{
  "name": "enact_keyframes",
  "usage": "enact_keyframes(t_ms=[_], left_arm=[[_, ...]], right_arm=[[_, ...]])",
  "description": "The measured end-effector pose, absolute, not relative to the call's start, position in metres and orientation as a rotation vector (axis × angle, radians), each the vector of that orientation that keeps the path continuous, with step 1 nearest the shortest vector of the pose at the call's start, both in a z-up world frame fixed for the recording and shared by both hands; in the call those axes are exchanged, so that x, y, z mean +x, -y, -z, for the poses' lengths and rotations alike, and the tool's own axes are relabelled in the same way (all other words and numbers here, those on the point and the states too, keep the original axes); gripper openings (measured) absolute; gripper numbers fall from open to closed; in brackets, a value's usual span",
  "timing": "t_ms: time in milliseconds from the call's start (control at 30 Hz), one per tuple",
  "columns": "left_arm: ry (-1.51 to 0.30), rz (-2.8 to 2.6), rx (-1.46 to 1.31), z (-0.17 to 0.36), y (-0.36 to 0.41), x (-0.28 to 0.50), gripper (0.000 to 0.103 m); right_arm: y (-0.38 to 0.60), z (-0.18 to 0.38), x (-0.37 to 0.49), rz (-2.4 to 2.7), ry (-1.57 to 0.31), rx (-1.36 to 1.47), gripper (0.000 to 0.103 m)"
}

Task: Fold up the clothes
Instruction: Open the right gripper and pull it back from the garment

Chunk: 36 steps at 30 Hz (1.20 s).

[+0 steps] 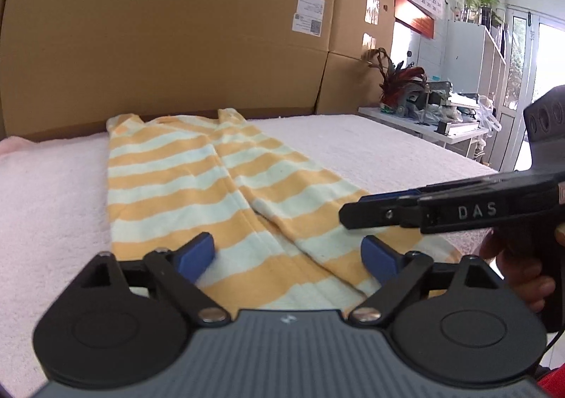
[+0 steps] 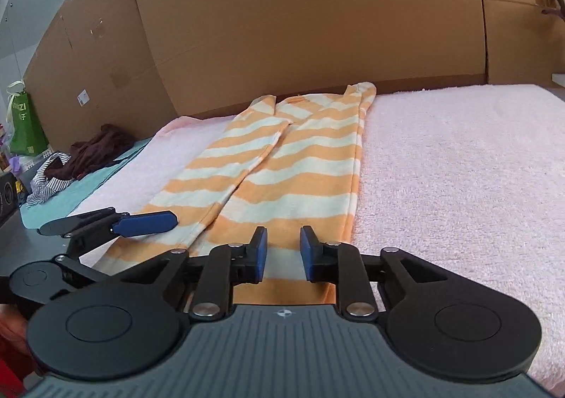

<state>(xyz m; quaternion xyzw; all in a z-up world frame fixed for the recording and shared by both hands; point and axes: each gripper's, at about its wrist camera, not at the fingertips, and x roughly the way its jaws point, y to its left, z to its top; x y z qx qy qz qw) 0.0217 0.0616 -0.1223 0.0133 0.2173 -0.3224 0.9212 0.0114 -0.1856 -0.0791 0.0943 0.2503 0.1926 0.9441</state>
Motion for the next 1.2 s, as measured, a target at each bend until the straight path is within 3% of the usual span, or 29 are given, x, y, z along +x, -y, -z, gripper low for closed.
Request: enact_keyframes(t_ms=[33, 200, 300, 333, 433, 600, 667, 767, 833, 1067, 1200], left_arm=[[-0.446, 0.668, 0.020, 0.123, -0.063, 0.023, 0.088], [-0.423, 0.671, 0.107, 0.124, -0.053, 0.014, 0.084], [-0.389, 0.635, 0.155, 0.123, -0.046, 0.001, 0.071], [-0.372, 0.615, 0.161, 0.121, -0.046, -0.004, 0.069], [-0.322, 0.515, 0.168, 0.115, -0.049, -0.025, 0.069], [-0.354, 0.376, 0.081, 0.111, -0.062, -0.045, 0.078], [-0.400, 0.348, 0.038, 0.112, -0.065, -0.046, 0.079], [-0.438, 0.345, -0.024, 0.114, -0.066, -0.050, 0.079], [-0.435, 0.351, -0.059, 0.117, -0.066, -0.052, 0.084], [-0.411, 0.325, -0.115, 0.112, -0.069, -0.059, 0.085], [-0.344, 0.298, -0.070, 0.098, -0.080, -0.073, 0.097]], right_arm=[[0.181, 0.080, 0.006, -0.394, -0.495, 0.190, 0.055], [0.170, 0.081, 0.005, -0.351, -0.474, 0.167, 0.054], [0.165, 0.084, 0.004, -0.322, -0.442, 0.100, 0.042], [0.163, 0.085, 0.004, -0.306, -0.428, 0.075, 0.030], [0.167, 0.086, 0.005, -0.290, -0.414, 0.089, 0.022], [0.173, 0.078, -0.003, -0.263, -0.380, 0.071, 0.023], [0.174, 0.077, -0.007, -0.255, -0.367, 0.072, 0.031], [0.170, 0.079, -0.010, -0.261, -0.388, 0.074, 0.030], [0.169, 0.085, -0.009, -0.277, -0.407, 0.061, 0.037], [0.179, 0.087, -0.019, -0.193, -0.408, 0.040, 0.040], [0.198, 0.077, -0.043, -0.233, -0.345, 0.118, 0.040]])
